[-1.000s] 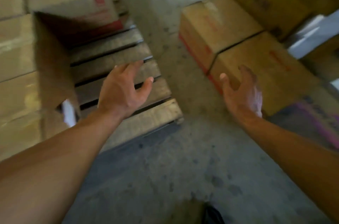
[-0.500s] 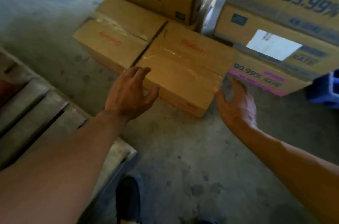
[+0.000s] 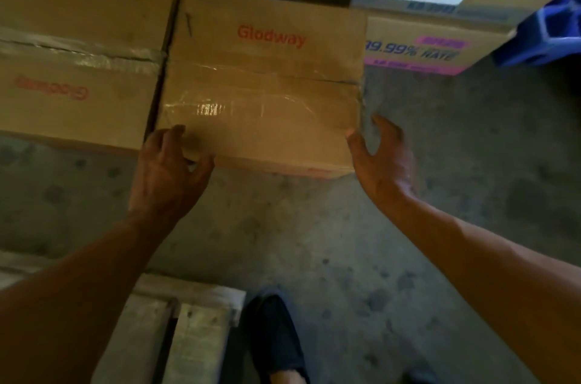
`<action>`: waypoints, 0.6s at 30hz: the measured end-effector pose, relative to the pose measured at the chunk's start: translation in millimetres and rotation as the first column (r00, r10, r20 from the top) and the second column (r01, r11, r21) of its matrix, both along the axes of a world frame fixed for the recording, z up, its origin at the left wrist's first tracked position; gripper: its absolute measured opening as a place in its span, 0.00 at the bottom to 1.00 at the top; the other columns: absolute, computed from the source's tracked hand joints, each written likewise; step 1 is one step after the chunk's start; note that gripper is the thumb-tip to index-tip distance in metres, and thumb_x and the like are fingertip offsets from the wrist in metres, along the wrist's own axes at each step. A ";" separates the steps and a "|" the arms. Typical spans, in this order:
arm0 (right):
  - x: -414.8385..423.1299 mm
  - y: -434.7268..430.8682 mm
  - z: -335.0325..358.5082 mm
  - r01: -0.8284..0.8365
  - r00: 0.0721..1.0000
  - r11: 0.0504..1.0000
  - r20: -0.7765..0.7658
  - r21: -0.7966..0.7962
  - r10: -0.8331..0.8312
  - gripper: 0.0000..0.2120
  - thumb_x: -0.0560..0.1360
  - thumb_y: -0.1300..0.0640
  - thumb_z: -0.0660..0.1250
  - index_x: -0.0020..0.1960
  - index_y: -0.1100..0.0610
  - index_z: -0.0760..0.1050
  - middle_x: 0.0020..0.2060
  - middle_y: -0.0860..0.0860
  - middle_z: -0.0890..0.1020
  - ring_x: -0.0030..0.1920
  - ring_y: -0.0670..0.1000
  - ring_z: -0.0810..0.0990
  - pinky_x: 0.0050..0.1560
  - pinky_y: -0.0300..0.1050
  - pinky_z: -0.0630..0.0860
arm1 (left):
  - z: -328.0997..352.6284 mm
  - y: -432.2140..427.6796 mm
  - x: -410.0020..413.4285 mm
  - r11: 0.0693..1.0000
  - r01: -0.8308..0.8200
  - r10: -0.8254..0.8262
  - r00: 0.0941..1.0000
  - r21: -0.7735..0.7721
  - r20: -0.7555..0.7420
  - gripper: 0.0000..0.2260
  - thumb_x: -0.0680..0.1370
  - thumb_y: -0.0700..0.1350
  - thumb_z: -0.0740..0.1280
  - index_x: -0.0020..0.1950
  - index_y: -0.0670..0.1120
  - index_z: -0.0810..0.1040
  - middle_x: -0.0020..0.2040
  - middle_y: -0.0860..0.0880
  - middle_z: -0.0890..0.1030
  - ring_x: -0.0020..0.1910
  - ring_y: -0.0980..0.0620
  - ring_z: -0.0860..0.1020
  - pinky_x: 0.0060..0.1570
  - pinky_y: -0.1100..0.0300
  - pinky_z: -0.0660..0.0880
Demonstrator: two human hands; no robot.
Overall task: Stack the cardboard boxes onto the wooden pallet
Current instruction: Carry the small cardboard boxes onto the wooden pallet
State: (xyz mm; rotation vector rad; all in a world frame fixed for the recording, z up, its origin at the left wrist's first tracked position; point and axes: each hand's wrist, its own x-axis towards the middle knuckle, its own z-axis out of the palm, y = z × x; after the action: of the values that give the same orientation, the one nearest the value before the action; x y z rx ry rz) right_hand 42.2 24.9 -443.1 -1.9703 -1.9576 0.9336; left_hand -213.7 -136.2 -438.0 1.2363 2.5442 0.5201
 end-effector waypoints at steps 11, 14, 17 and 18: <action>-22.8 -0.8 -46.0 0.115 0.992 0.984 -0.040 -0.136 -0.121 0.28 0.77 0.34 0.61 0.69 0.52 0.72 0.63 0.55 0.79 0.61 0.59 0.77 0.56 0.48 0.71 | -26.2 35.4 7.5 0.856 -0.517 0.517 0.854 -0.013 0.055 0.36 0.71 0.60 0.64 0.73 0.41 0.66 0.69 0.39 0.67 0.67 0.38 0.65 0.66 0.47 0.62; -15.7 3.3 -47.1 0.150 0.983 0.979 -0.082 -0.141 -0.162 0.28 0.77 0.35 0.61 0.68 0.53 0.73 0.61 0.54 0.80 0.60 0.57 0.78 0.57 0.49 0.74 | -20.7 46.3 9.2 0.779 -0.618 0.624 0.780 -0.105 0.044 0.37 0.72 0.65 0.61 0.74 0.43 0.65 0.70 0.39 0.67 0.69 0.37 0.64 0.66 0.43 0.63; 5.7 16.7 -43.3 0.247 0.960 0.957 -0.096 -0.152 -0.263 0.29 0.76 0.34 0.62 0.69 0.51 0.71 0.62 0.54 0.78 0.61 0.58 0.77 0.61 0.55 0.74 | -23.8 29.5 13.0 0.831 -0.542 0.555 0.793 -0.126 0.250 0.33 0.74 0.66 0.63 0.70 0.46 0.70 0.66 0.41 0.73 0.65 0.39 0.72 0.63 0.45 0.69; 16.2 21.7 -41.6 0.254 0.958 0.950 -0.090 -0.181 -0.273 0.31 0.75 0.31 0.61 0.70 0.50 0.70 0.62 0.54 0.78 0.61 0.58 0.77 0.61 0.55 0.74 | -27.3 21.1 15.3 0.855 -0.506 0.506 0.768 -0.111 0.392 0.30 0.74 0.66 0.65 0.68 0.47 0.72 0.63 0.44 0.76 0.61 0.42 0.75 0.59 0.48 0.73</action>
State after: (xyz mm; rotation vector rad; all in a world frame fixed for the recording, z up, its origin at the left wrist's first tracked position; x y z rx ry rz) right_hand 58.5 46.7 -484.7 -2.1491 -1.5505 1.1406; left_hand -198.4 -115.1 -465.3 0.3451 2.4708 0.7949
